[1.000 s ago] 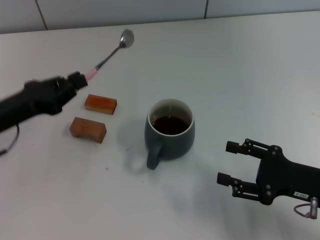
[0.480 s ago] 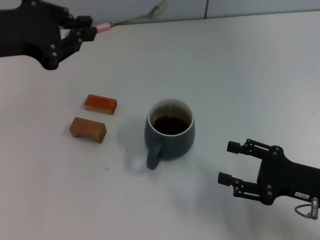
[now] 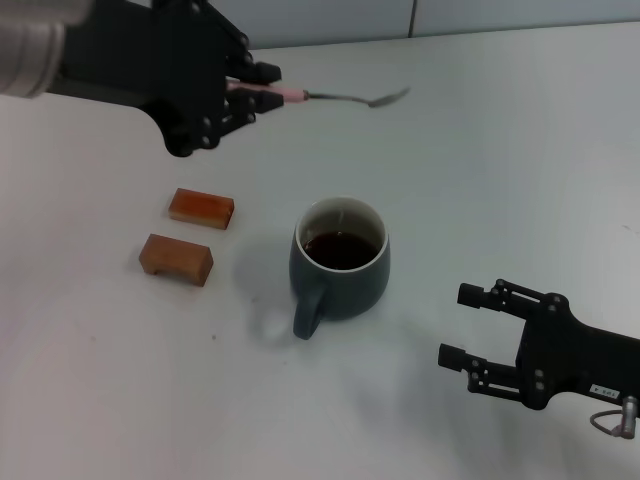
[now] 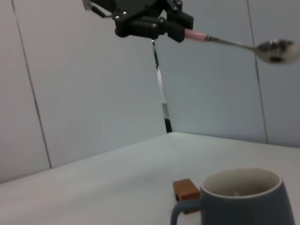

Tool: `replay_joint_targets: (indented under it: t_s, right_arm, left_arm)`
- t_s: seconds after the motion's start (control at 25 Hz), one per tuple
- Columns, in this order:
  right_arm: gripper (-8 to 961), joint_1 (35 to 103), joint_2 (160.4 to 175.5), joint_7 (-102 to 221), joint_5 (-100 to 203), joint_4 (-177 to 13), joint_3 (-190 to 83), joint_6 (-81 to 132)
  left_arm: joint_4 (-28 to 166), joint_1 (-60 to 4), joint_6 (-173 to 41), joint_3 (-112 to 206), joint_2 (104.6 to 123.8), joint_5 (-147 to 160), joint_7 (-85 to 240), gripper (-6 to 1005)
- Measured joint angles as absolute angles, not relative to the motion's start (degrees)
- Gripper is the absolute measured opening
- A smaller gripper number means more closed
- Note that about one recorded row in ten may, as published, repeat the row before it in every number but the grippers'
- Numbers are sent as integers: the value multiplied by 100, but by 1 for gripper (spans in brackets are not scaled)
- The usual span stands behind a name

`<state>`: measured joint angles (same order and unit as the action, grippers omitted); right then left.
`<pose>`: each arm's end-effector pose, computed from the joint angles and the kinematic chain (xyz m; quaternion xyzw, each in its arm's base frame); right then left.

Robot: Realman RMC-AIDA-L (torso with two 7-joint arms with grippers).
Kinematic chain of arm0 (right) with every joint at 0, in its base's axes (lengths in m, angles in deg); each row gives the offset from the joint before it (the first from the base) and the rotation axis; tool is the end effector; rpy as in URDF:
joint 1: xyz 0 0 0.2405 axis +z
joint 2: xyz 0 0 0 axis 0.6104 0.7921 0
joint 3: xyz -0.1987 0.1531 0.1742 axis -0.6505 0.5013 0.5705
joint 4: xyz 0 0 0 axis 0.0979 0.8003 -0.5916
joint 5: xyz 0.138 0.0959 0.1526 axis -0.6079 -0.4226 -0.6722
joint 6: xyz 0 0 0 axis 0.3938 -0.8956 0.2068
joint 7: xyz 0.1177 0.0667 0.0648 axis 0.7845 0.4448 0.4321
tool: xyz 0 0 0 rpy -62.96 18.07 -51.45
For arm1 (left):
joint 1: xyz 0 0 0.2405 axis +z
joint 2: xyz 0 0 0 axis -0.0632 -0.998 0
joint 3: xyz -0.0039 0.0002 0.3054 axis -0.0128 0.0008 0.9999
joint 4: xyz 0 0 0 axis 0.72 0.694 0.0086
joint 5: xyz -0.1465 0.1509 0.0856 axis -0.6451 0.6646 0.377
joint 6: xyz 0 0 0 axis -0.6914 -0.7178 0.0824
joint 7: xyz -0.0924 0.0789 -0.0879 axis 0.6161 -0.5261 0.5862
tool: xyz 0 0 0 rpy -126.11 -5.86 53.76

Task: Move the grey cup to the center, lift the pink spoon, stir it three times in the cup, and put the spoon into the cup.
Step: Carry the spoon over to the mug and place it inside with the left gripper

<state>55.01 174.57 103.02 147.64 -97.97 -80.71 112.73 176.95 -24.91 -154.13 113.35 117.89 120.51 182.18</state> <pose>0.3685 0.2482 -0.0702 -0.9171 0.1648 0.3208 0.1701 -0.1060 0.3487 0.0544 -0.9659 0.1625 0.0213 0.2005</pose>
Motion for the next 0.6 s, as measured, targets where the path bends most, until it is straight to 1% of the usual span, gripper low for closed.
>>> replay_joint_targets:
  t_s: [0.24, 0.6]
  right_arm:
    - [774, 5493, 17461, 10302, 14765, -9798, -8103, 11183]
    - [774, 5506, 17458, 10300, 14755, -9799, -8113, 11174]
  left_arm:
    - [17782, -2693, -15502, 11937, 11803, 12779, 18100, 118]
    - [17964, -2637, -15994, 12185, 11794, 13194, 17818, 118]
